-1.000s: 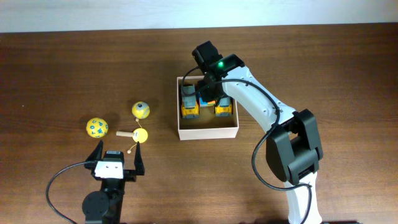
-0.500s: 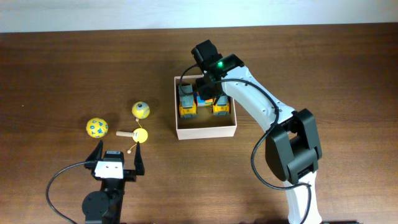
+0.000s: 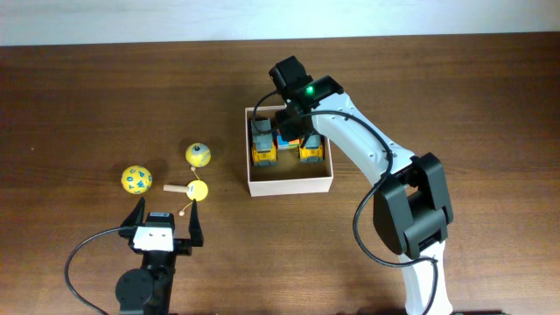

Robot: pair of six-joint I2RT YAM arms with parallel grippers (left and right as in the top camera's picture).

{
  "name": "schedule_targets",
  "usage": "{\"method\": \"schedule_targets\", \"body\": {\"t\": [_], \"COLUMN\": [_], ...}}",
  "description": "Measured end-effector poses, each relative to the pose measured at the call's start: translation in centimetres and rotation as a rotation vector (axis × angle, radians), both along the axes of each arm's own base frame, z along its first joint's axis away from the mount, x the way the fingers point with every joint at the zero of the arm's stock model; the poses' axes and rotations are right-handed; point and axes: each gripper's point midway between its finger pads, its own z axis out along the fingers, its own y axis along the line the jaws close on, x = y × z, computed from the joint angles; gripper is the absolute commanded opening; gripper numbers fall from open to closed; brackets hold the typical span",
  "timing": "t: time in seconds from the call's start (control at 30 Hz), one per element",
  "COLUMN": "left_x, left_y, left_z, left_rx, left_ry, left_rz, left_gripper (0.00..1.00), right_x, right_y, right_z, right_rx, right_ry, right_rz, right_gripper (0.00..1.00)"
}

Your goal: Pack container

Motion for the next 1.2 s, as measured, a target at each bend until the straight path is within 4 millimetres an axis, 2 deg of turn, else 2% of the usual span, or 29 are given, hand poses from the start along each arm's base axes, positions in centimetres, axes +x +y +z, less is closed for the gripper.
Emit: {"method": "schedule_targets", "body": {"t": [0.63,1.0,1.2], "left_x": [0.0,0.0,0.0], "left_y": [0.0,0.0,0.0], "left_z": [0.0,0.0,0.0], "left_rx": [0.000,0.000,0.000], "left_ry": [0.000,0.000,0.000], "left_rz": [0.000,0.000,0.000], "left_gripper": [0.99,0.99,0.99], "right_x": [-0.1,0.1,-0.1], "right_y": [0.0,1.9,2.1], "right_z": [0.1,1.5,1.5], "right_rx": [-0.008,0.021,0.021], "right_ry": [0.005,-0.023,-0.015], "right_rz": [0.030,0.106,0.114], "right_gripper": [0.38,0.41,0.41]}}
